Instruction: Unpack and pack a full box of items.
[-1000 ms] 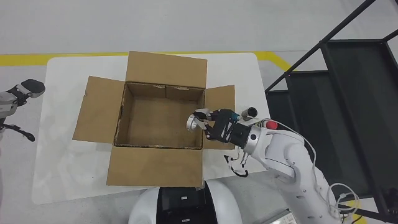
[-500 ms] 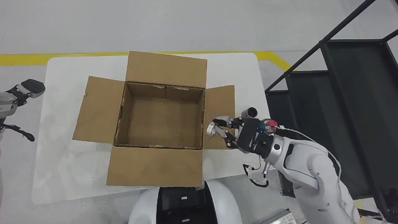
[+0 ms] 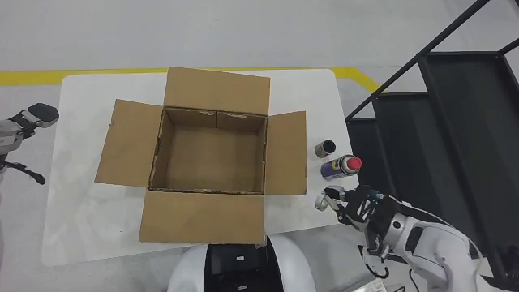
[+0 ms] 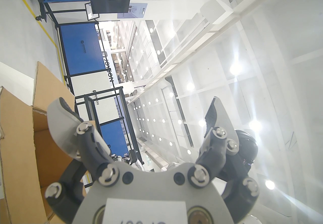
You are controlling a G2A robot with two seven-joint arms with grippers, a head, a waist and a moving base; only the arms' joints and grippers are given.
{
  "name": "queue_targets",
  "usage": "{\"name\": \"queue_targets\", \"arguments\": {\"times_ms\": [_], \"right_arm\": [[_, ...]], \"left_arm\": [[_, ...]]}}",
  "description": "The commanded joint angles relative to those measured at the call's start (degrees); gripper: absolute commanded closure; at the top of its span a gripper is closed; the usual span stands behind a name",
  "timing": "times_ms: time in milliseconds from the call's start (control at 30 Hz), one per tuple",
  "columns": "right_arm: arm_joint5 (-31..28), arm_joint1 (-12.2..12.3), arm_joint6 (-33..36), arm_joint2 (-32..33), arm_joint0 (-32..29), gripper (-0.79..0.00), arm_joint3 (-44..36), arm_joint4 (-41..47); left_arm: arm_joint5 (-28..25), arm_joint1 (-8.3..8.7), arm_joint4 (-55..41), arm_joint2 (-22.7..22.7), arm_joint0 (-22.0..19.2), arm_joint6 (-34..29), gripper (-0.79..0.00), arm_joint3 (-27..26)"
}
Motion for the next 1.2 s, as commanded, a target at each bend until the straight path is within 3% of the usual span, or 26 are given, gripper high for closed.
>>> {"name": "queue_targets", "arguments": {"times_ms": [0,533,833,967,1100,1167], "right_arm": [[0.99,0.05,1.53,-1.33,0.48,0.000,1.27,-1.78],[16.45,-0.20,12.59,-19.49,12.60,0.000,16.35,-26.18],[18.81,-0.56,17.30,-23.39,17.10,-0.003,22.11,-26.84],[19.17,-0.68,17.83,-24.31,19.06,-0.065,24.43,-25.67],[19.67,-0.76,18.13,-24.89,20.65,-0.037,25.77,-24.72],[19.94,-0.78,18.23,-25.07,21.21,-0.062,25.94,-24.22]], "left_arm": [[0.00,0.00,0.00,0.00,0.00,0.00,-0.785,0.00],[0.00,0.00,0.00,0.00,0.00,0.00,-0.785,0.00],[0.00,0.00,0.00,0.00,0.00,0.00,-0.785,0.00],[0.00,0.00,0.00,0.00,0.00,0.00,-0.785,0.00],[0.00,0.00,0.00,0.00,0.00,0.00,-0.785,0.00],[0.00,0.00,0.00,0.00,0.00,0.00,-0.785,0.00]]}}
